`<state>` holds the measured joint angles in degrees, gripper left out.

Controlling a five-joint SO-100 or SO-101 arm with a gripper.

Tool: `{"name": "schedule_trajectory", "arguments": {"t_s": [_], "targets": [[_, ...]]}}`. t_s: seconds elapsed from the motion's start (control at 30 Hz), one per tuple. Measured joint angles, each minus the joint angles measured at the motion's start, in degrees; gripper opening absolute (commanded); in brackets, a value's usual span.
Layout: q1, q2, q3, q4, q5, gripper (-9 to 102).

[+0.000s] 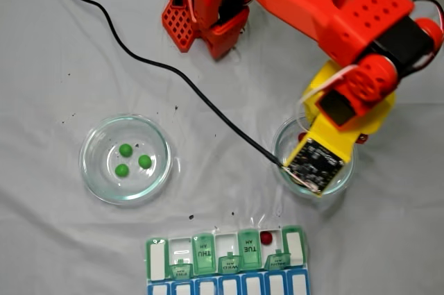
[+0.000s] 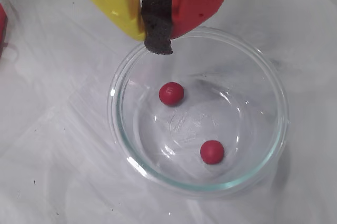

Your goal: Sort medicines into box.

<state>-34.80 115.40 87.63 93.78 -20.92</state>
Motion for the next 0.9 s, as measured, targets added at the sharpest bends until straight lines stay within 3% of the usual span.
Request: {"name": "schedule_trajectory", "arguments": {"t_s": [0.47,0.9], "targets": [[0.4,6.9,5.6,-0.1,0.4,0],[-6.3,9.0,8.2,-1.7,2.0,0]]}}
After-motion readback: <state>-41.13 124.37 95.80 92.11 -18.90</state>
